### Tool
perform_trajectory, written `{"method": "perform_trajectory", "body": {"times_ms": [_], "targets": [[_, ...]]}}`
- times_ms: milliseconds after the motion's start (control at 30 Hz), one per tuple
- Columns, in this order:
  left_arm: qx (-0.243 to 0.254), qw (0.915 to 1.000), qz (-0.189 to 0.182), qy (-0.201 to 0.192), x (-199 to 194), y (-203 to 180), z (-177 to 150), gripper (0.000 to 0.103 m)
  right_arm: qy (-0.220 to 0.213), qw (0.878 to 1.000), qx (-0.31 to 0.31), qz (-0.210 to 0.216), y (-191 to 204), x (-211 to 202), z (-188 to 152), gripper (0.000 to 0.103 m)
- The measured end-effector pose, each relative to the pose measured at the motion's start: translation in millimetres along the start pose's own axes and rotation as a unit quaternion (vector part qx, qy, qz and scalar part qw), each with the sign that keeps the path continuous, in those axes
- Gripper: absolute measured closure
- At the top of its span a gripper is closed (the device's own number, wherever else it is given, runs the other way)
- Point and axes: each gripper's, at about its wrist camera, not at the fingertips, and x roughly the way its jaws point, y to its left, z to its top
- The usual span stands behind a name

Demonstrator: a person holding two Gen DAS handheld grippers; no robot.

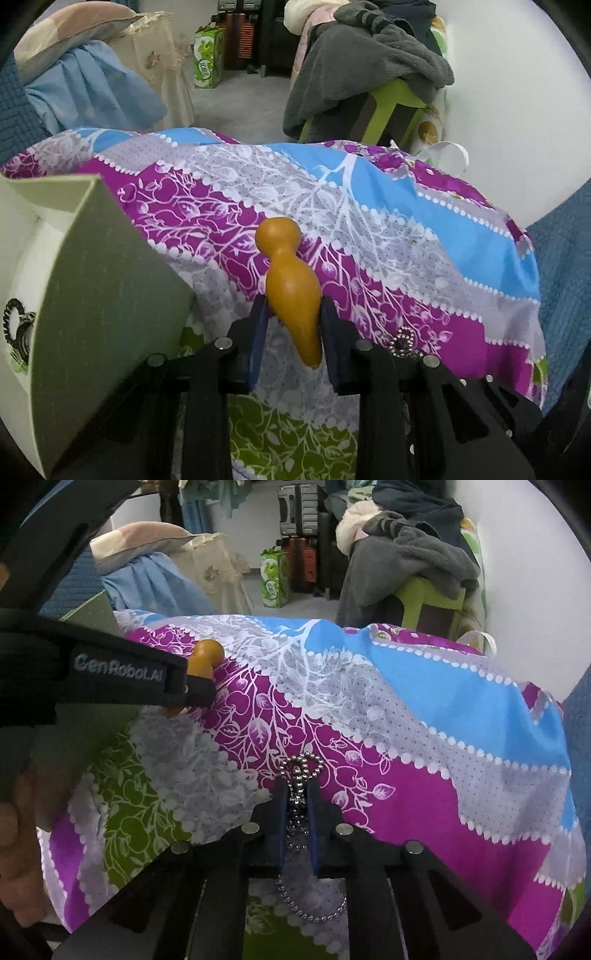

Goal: Organize jewelry

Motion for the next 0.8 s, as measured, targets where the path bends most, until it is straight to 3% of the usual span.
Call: {"method": "perform_trajectory", "body": {"times_ms": [167,467,800], "targets": [[0.020,0.9993,-0.029,0.016,-14,-3,-10,0.074,-0.042,0.999,0.024,-0.002,1,-36,2,0.097],[0.066,0.9934,-0.085,0.040,-47,-9,-35,0.074,-0.062,0.994,0.088,0.018,4,-84,-10,0.097],[0.116,0.9832,-0.139,0.022,-110,-11,-30,0.074,-0.079,0.988,0.134,0.010,12,-134,9,0.097]]}}
